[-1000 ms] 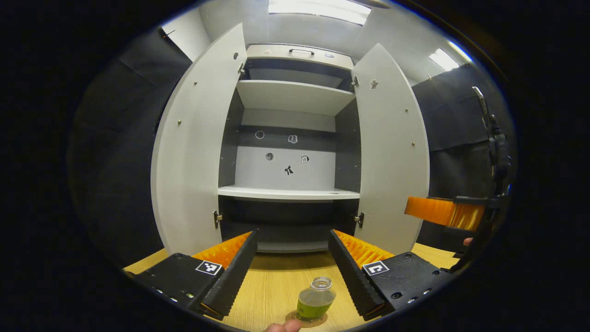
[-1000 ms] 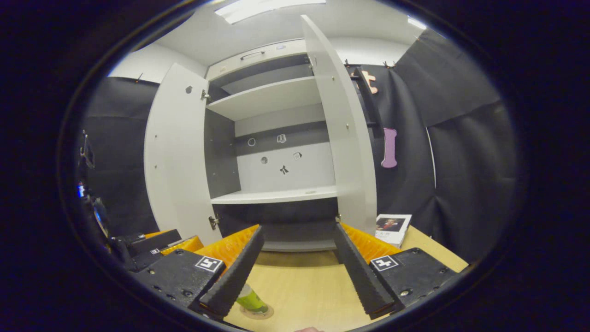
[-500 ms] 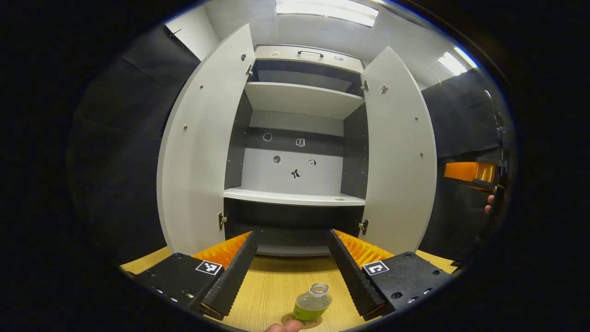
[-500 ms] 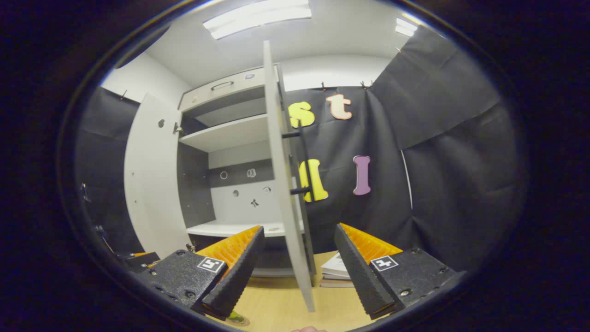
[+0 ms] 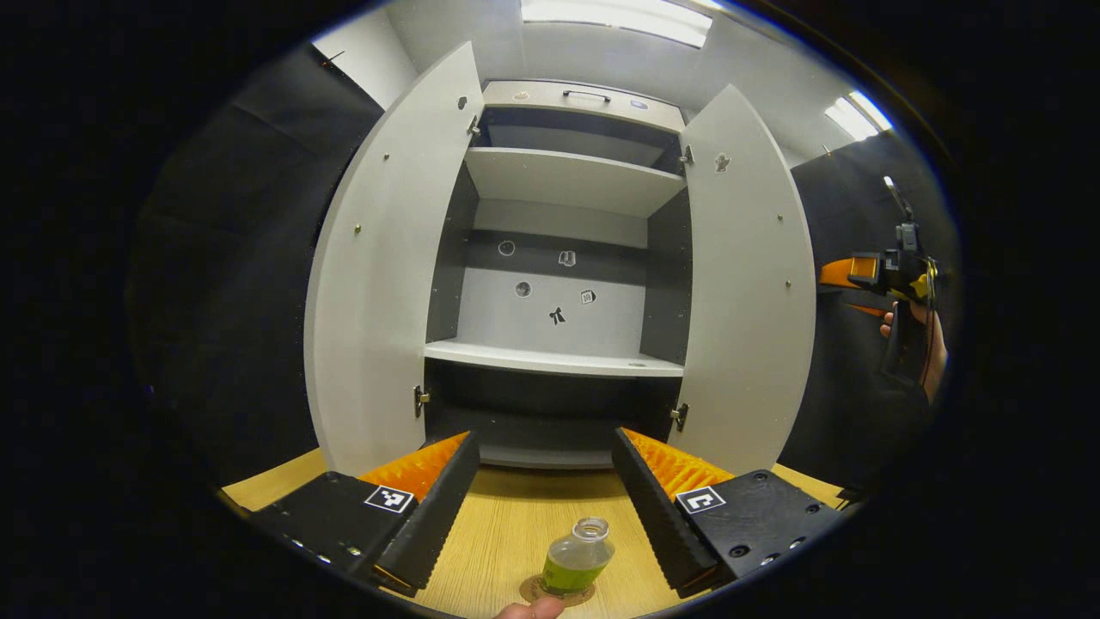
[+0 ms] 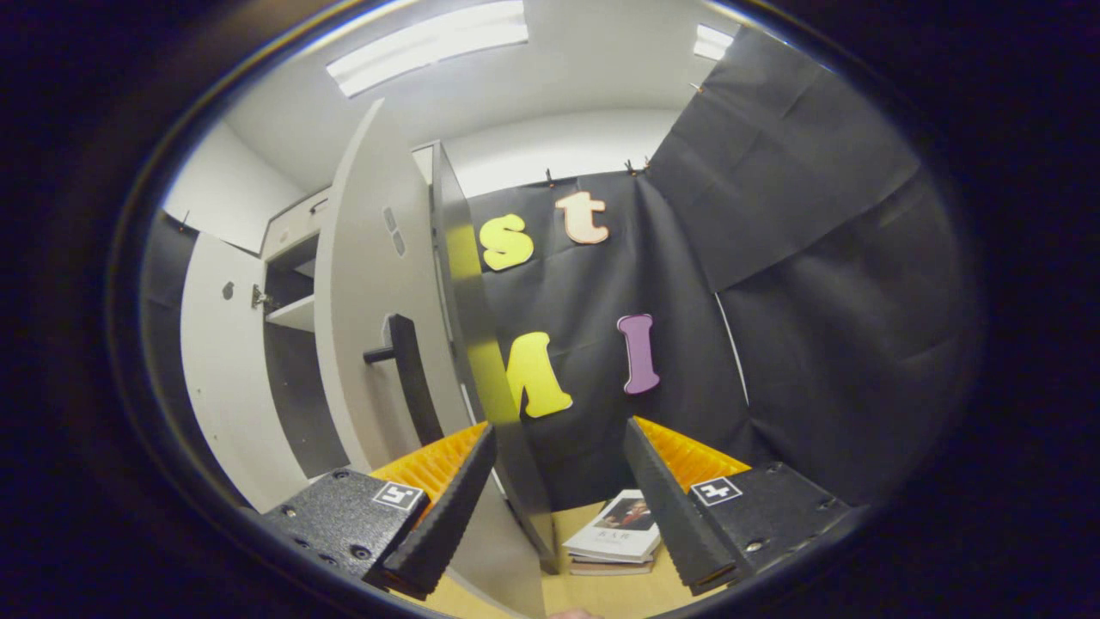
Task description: Grasp the bottle in the cabinet with the left hand and place it on the coaster, then close the right door with the right hand and the left door with the left hand.
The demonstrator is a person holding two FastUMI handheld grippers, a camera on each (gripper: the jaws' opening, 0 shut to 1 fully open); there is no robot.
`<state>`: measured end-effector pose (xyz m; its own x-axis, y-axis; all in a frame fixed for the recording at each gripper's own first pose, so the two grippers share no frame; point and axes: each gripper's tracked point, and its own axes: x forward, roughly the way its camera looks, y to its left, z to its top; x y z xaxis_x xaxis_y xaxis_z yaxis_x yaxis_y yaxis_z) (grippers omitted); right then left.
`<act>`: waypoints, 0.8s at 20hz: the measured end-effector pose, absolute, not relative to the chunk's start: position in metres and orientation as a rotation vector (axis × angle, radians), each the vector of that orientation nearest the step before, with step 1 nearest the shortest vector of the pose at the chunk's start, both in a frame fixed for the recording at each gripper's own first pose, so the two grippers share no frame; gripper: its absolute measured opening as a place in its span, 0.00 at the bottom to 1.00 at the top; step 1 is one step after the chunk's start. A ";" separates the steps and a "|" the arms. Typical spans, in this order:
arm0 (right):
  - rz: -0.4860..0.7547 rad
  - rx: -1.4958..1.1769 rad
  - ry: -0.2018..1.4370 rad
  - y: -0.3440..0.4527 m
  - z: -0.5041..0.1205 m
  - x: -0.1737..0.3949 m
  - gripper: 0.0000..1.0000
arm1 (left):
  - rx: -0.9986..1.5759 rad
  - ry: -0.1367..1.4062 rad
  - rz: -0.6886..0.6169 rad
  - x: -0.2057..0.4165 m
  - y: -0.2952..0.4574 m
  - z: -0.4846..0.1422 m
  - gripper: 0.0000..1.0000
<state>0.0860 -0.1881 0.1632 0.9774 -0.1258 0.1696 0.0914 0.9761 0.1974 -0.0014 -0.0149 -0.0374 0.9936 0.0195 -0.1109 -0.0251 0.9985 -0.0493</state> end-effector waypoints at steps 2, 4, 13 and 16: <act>-0.107 0.162 -0.192 -0.182 0.168 0.089 0.98 | -0.053 0.124 0.030 -0.003 -0.013 -0.041 0.90; -0.112 0.126 -0.189 -0.178 0.167 0.088 0.98 | -0.058 0.133 0.032 -0.003 -0.012 -0.043 0.95; -0.128 0.040 -0.223 -0.169 0.169 0.089 0.98 | -0.037 0.102 -0.008 0.005 -0.016 -0.035 0.95; -0.100 0.011 -0.211 -0.135 0.168 0.086 0.98 | -0.052 0.092 -0.030 0.007 -0.017 -0.027 0.95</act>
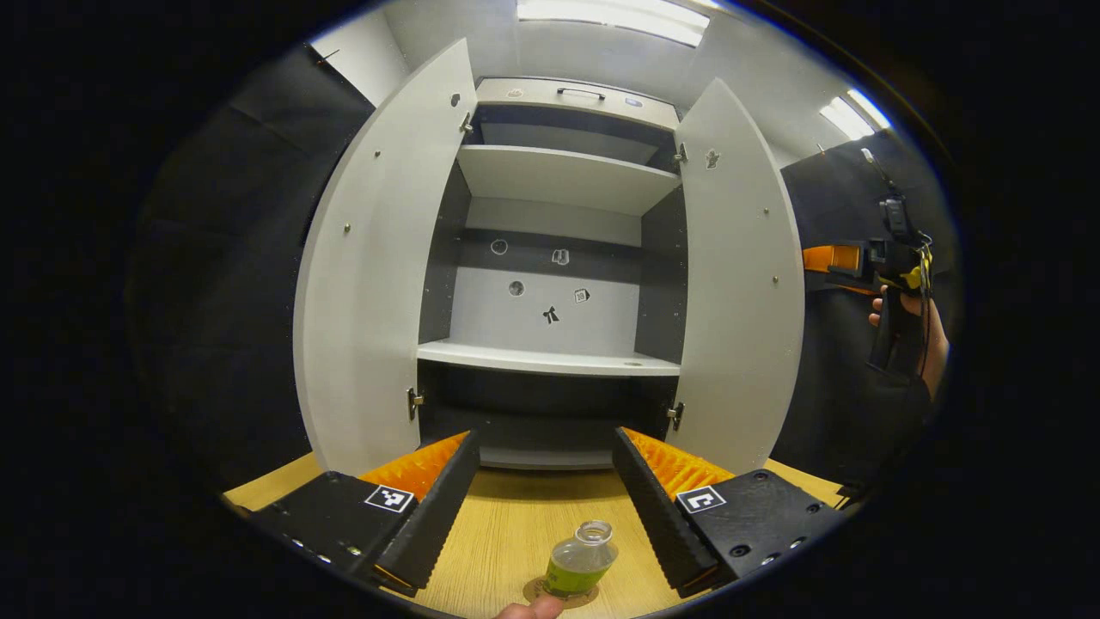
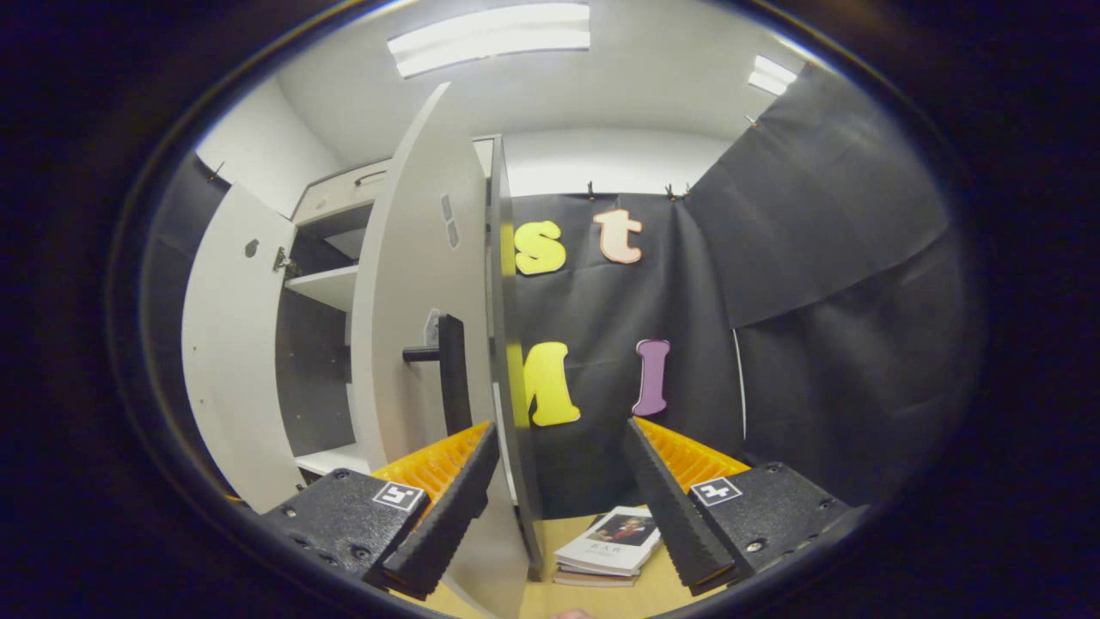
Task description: Grasp the bottle in the cabinet with the left hand and place it on the coaster, then close the right door with the right hand and the left door with the left hand.
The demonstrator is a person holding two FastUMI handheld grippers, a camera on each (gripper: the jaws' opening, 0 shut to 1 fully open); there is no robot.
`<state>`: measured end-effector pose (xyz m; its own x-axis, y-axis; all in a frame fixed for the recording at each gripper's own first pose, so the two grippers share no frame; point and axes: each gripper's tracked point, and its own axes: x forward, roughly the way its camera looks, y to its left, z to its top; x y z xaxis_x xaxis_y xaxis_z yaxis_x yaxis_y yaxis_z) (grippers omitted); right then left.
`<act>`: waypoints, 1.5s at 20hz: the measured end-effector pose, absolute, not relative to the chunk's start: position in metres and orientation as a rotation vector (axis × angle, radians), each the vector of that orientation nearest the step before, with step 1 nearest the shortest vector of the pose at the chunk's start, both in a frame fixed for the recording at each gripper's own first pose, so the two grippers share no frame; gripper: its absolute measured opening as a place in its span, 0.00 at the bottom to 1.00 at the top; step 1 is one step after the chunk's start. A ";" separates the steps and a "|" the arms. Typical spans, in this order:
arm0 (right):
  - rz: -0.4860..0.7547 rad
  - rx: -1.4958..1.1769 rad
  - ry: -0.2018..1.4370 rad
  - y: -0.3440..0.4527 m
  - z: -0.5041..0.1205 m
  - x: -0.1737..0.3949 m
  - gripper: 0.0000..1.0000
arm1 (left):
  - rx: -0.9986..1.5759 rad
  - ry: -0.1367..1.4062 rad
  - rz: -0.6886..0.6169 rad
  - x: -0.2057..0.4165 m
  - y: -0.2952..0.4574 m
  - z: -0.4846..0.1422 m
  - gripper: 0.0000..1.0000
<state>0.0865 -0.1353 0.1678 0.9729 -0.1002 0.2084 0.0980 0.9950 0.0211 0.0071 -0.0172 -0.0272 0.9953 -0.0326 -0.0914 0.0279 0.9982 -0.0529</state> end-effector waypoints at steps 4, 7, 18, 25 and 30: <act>-0.023 -0.011 -0.202 -0.100 0.164 0.094 0.98 | -0.042 0.072 -0.023 0.009 -0.008 -0.021 0.95; 0.059 0.021 -0.179 -0.070 0.159 0.105 0.93 | -0.037 0.082 -0.011 0.006 0.001 -0.024 0.95; 0.156 0.013 -0.163 -0.019 0.150 0.149 0.98 | -0.033 0.082 0.054 -0.001 0.027 -0.023 0.95; 0.074 -0.072 -0.183 -0.059 0.142 0.099 0.98 | -0.055 0.105 0.056 0.004 0.029 -0.027 0.95; 0.001 -0.067 -0.193 -0.076 0.100 0.043 0.98 | -0.080 0.109 0.002 0.010 0.016 -0.025 0.95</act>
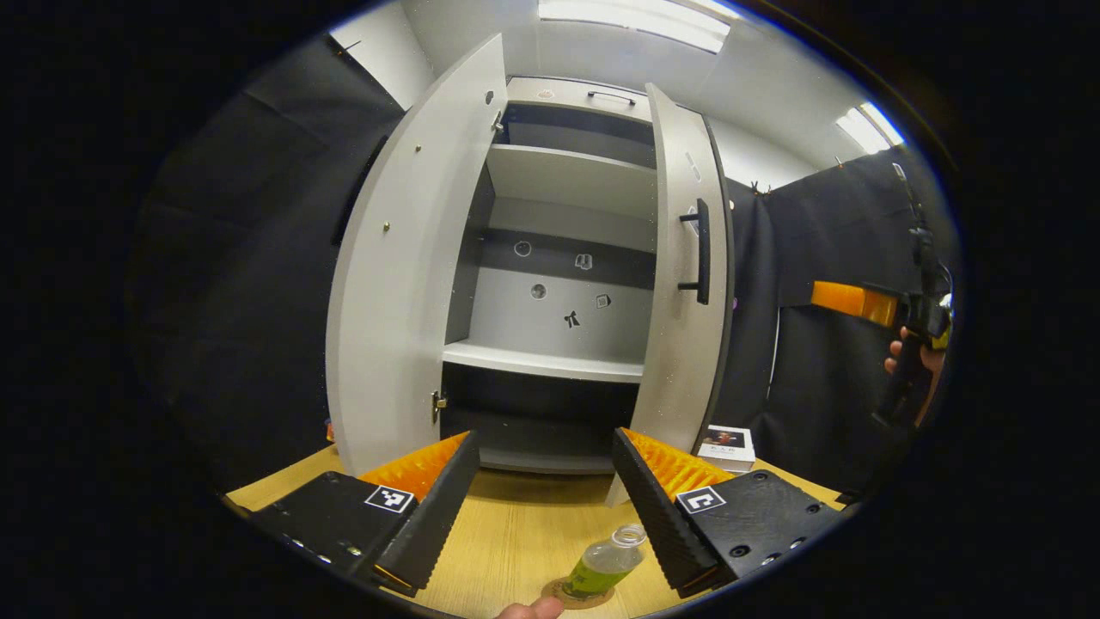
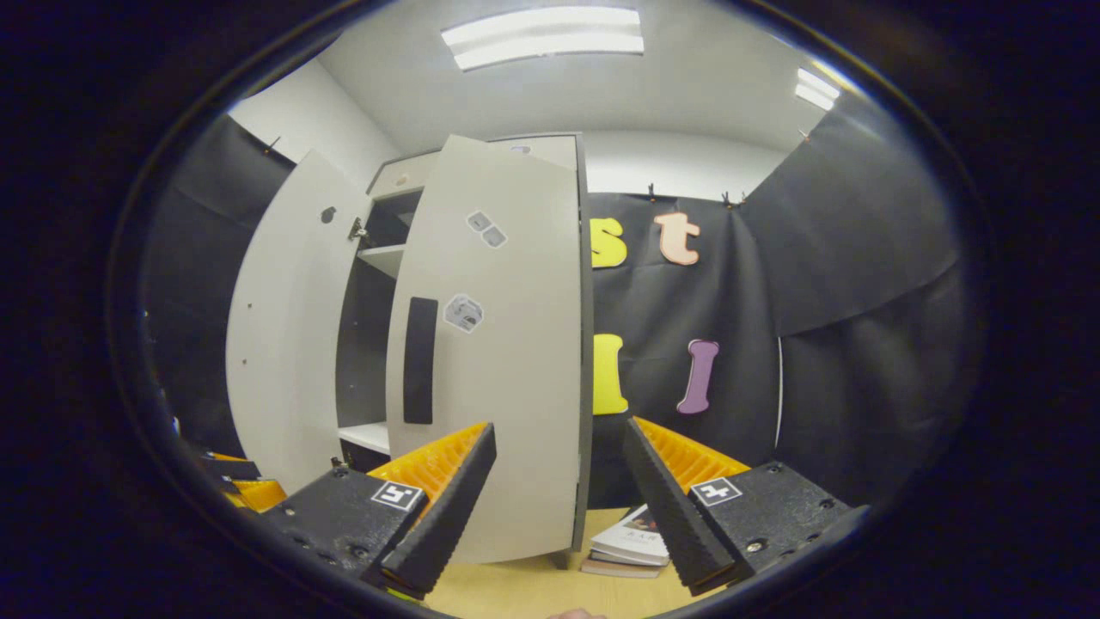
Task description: Grasp the bottle in the cabinet with the left hand and place it on the coaster, then close the right door with the right hand and the left door with the left hand.
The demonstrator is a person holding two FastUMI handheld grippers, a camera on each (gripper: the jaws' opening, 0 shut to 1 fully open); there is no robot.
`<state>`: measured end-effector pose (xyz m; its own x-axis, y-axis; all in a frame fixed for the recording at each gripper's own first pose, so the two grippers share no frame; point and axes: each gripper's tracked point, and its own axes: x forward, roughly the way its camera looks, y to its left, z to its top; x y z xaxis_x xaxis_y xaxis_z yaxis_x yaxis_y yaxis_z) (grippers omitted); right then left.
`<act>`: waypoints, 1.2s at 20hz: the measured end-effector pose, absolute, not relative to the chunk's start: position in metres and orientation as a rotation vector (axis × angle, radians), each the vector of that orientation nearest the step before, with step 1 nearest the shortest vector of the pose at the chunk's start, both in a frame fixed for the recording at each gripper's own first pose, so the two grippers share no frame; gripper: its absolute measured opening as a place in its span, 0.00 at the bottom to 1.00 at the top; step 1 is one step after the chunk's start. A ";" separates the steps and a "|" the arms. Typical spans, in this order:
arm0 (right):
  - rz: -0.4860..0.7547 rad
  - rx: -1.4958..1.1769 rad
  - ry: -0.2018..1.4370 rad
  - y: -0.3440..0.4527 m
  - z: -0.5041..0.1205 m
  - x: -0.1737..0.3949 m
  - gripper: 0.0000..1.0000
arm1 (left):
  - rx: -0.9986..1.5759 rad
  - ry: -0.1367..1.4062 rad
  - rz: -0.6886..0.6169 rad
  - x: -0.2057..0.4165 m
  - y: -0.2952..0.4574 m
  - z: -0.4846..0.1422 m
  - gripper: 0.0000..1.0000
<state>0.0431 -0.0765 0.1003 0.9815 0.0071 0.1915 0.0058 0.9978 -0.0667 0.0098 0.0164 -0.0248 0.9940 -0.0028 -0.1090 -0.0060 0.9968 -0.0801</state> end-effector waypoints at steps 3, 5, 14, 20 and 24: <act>-0.052 -0.079 -0.162 -0.080 0.058 0.015 0.98 | -0.053 0.093 0.013 0.012 0.021 -0.019 0.95; -0.049 -0.081 -0.144 -0.072 0.034 0.005 0.98 | -0.053 0.072 0.028 0.013 0.030 -0.010 0.95; -0.030 -0.021 -0.011 -0.069 -0.016 0.011 0.98 | -0.151 -0.041 0.382 -0.009 0.214 0.072 0.95; -0.040 -0.044 -0.019 -0.078 -0.011 0.019 0.99 | -0.122 -0.038 0.502 0.009 0.295 0.081 0.95; -0.056 -0.047 -0.010 -0.083 -0.014 0.021 0.99 | -0.104 -0.051 0.463 0.054 0.305 0.096 0.95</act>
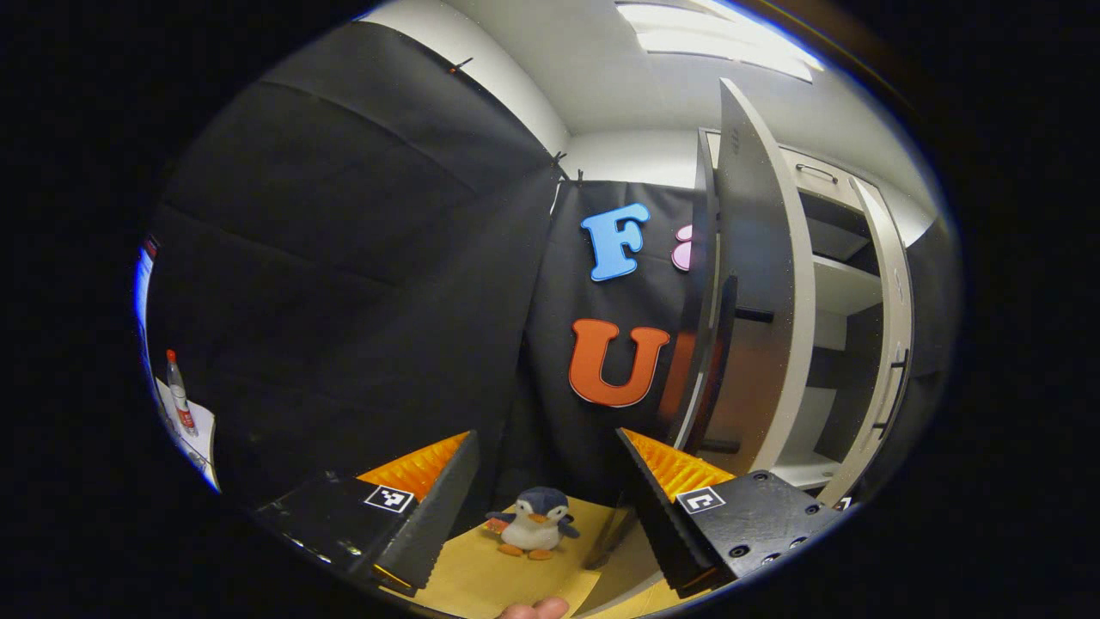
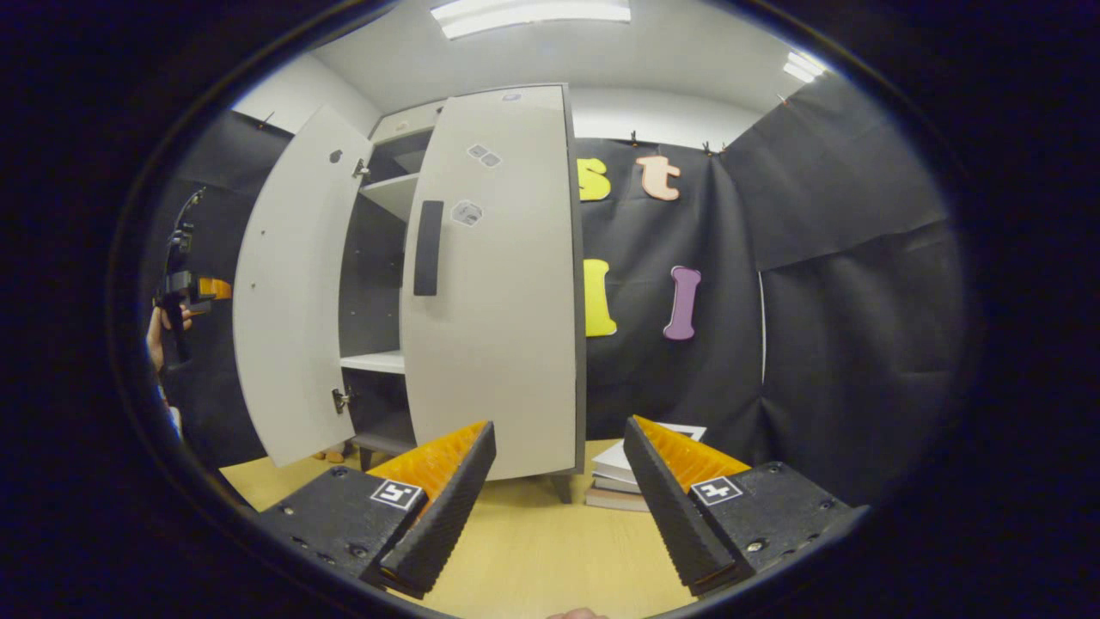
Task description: Grasp the bottle in the cabinet with the left hand and place it on the coaster, then close the right door with the right hand and the left door with the left hand.
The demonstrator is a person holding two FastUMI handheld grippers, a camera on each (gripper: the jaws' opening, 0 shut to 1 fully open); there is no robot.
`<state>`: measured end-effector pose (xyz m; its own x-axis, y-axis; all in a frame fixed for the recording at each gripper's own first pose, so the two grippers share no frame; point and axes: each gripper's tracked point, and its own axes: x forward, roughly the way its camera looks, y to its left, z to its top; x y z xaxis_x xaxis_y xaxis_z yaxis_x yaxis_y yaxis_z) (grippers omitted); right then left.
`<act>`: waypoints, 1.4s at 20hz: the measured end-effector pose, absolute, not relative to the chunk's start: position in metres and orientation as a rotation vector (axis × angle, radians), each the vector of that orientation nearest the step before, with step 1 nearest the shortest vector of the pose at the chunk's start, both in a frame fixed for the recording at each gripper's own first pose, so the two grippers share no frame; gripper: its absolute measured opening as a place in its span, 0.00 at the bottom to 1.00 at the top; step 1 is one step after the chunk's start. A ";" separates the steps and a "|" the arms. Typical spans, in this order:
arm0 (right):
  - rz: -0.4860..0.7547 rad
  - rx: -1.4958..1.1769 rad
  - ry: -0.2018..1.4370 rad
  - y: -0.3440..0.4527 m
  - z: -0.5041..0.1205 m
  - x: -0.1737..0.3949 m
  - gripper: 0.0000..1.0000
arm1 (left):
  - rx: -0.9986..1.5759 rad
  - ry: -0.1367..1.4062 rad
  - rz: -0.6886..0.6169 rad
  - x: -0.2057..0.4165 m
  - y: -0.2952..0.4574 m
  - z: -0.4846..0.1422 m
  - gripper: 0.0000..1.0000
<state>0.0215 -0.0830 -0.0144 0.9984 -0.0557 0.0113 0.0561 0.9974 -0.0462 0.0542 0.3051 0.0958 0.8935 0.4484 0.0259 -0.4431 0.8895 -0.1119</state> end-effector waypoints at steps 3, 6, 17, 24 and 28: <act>-0.084 -0.039 -0.001 -0.094 -0.018 0.021 0.99 | -0.052 -0.045 0.479 0.061 0.308 0.096 0.95; -0.107 -0.022 0.003 -0.102 -0.020 0.021 0.99 | -0.101 -0.047 0.472 0.066 0.307 0.089 0.94; -0.086 -0.027 0.019 -0.096 -0.022 0.026 0.99 | -0.149 0.022 0.302 0.080 0.232 0.069 0.93; -0.152 -0.026 -0.001 -0.113 -0.012 0.008 0.99 | -0.178 0.025 0.140 0.108 0.157 0.061 0.93; -0.193 -0.027 0.007 -0.122 -0.016 -0.006 0.99 | -0.210 -0.006 0.152 0.110 0.154 0.059 0.95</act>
